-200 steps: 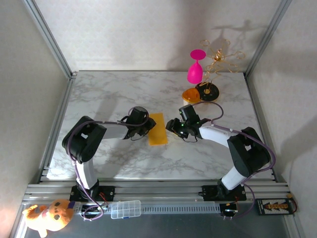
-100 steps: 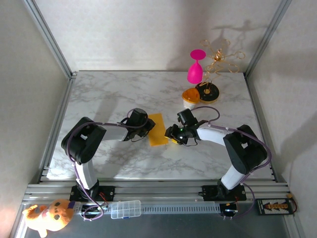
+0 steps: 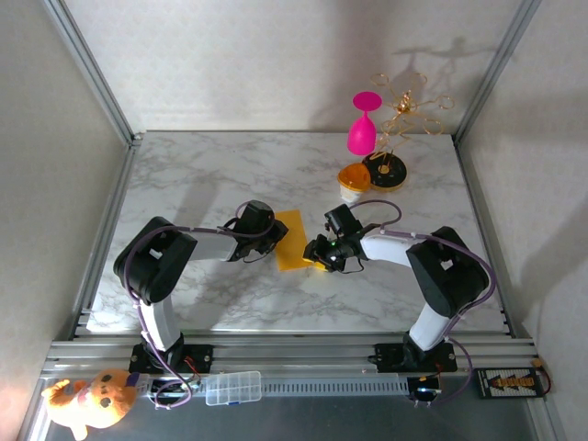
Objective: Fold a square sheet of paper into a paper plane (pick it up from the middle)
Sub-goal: Fold the triangle a second time at the center of the table.
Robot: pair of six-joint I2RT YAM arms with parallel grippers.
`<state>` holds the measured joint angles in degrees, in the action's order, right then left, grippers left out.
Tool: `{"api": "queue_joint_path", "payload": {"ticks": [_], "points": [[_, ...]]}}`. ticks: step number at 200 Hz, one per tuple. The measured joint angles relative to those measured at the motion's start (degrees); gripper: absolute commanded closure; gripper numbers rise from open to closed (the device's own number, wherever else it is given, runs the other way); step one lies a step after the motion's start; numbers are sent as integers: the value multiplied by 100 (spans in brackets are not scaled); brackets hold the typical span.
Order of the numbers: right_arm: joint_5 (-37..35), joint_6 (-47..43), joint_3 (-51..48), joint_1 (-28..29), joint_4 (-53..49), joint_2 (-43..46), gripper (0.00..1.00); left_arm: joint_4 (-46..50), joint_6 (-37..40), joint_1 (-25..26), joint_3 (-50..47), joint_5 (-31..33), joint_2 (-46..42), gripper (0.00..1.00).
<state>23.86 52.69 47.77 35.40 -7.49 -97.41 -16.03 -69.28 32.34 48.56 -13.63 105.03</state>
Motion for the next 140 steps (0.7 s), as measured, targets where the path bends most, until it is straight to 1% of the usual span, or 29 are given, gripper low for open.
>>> {"api": "queue_joint_path", "payload": {"ticks": [68, 106, 140], "points": [[94, -11, 0, 17, 149, -33, 69, -2, 0, 0, -4, 0, 0, 72], [146, 101, -44, 15, 411, -31, 72, -2, 0, 0, -4, 0, 0, 72], [140, 232, -116, 15, 546, -31, 78, -42, 0, 0, -26, -2, 0, 72]]}}
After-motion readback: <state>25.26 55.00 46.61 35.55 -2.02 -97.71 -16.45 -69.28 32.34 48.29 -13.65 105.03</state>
